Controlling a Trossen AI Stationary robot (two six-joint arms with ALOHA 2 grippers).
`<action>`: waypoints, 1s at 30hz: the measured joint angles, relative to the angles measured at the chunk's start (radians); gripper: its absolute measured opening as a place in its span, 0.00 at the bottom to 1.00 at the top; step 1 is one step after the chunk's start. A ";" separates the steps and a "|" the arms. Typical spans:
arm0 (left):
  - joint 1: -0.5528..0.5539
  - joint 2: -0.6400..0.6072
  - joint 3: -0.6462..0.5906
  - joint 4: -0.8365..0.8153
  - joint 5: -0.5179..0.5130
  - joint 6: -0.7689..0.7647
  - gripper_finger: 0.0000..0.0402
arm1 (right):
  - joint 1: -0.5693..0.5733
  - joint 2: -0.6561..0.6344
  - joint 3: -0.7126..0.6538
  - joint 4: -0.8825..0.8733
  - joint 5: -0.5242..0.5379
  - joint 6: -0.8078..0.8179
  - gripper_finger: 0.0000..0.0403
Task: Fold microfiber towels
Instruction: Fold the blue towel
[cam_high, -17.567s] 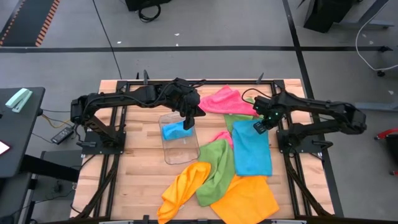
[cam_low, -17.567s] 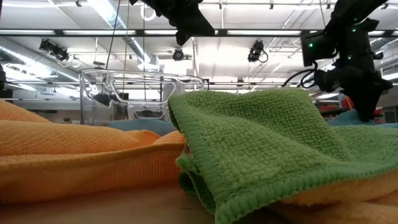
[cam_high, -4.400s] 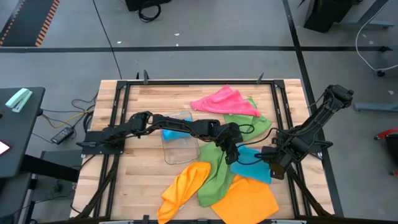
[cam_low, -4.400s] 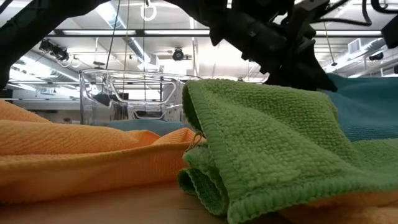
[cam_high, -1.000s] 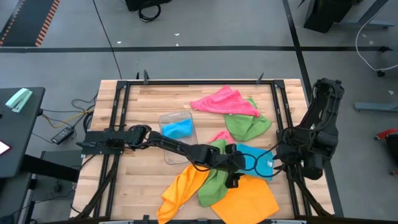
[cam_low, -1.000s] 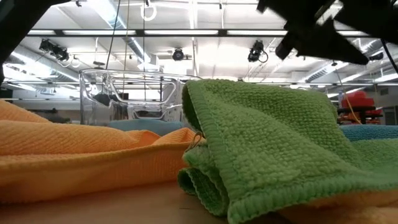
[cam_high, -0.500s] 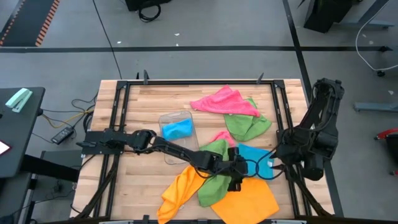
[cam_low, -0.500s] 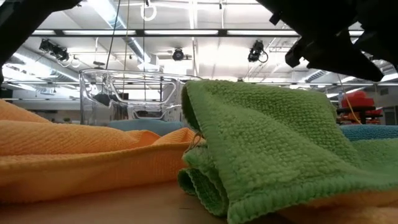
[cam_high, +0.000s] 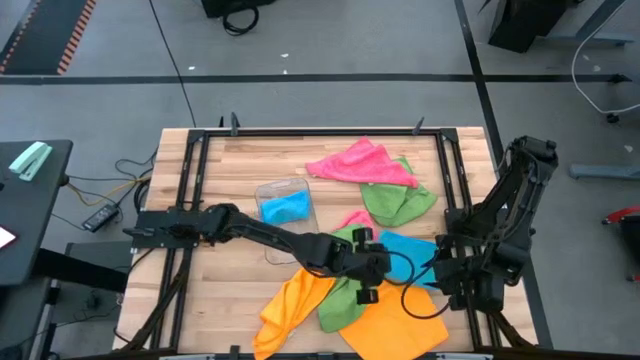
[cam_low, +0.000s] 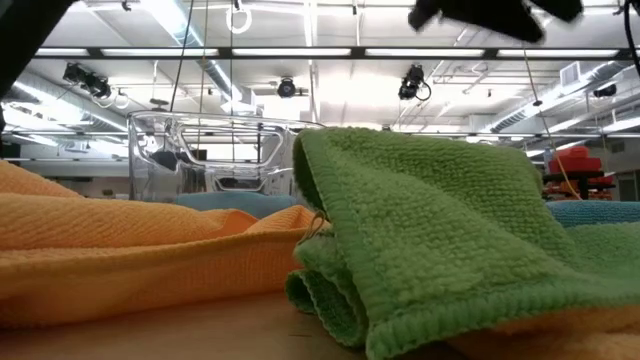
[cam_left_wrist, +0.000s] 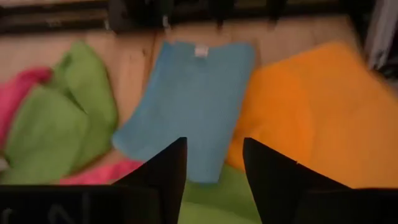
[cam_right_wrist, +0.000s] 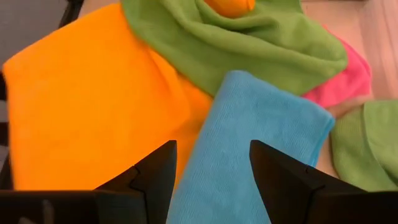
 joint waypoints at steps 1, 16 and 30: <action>0.000 -0.012 0.016 -0.048 -0.006 0.010 0.39 | -0.011 0.007 0.000 0.011 0.001 -0.010 0.53; 0.005 -0.193 0.002 -0.187 -0.035 0.106 0.30 | -0.287 0.210 0.065 0.175 -0.069 -0.053 0.60; -0.005 -0.266 0.002 -0.299 -0.022 0.111 0.28 | -0.300 0.481 0.219 -0.015 -0.127 0.075 0.88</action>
